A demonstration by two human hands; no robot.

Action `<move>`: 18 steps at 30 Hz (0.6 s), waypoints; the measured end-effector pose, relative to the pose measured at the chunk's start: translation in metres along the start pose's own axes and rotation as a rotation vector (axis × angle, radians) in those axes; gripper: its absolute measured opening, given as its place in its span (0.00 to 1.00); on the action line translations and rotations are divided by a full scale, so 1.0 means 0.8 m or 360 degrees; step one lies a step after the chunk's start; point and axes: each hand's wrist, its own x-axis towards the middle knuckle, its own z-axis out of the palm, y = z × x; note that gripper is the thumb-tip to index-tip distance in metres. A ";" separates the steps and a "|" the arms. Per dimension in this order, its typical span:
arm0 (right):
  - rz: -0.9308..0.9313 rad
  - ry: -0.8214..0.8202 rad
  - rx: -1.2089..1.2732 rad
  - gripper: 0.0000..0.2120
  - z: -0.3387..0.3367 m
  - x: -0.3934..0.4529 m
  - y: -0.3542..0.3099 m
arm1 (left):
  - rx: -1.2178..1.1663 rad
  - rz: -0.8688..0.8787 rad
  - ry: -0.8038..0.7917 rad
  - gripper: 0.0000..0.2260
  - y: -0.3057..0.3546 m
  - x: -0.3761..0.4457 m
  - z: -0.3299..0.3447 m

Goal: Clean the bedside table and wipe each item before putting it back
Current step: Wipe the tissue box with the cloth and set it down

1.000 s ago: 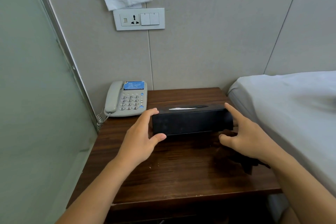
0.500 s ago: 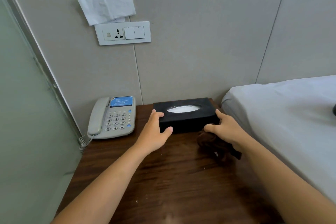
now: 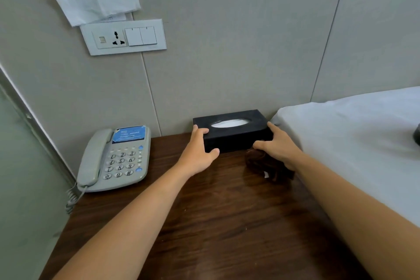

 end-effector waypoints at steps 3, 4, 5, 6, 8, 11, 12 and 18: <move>-0.0001 0.0013 -0.0023 0.47 0.001 0.004 0.001 | 0.0003 0.0013 0.0014 0.33 -0.002 0.002 0.001; 0.0006 0.0023 -0.0020 0.47 0.001 0.006 0.003 | 0.0005 0.0020 0.0024 0.33 -0.003 0.002 0.003; 0.0019 0.0033 -0.0030 0.47 0.001 0.006 0.004 | 0.0005 0.0032 0.0044 0.35 -0.004 0.002 0.003; 0.0020 0.0042 -0.0040 0.48 0.001 0.004 0.005 | -0.0001 0.0044 0.0073 0.36 -0.004 0.001 0.004; 0.0020 0.0076 -0.0080 0.47 0.000 -0.003 0.005 | -0.0004 0.0065 0.0145 0.39 -0.006 -0.002 0.003; 0.0001 0.0040 -0.0175 0.41 -0.004 -0.026 0.002 | 0.0099 0.0060 0.0204 0.43 -0.010 -0.018 -0.007; -0.0013 -0.0010 -0.0211 0.39 -0.004 -0.037 0.000 | 0.0154 0.0054 0.0202 0.44 -0.013 -0.026 -0.012; -0.0003 -0.0217 -0.0549 0.26 -0.023 -0.076 -0.040 | 0.0605 -0.0012 0.0236 0.50 -0.011 -0.055 -0.051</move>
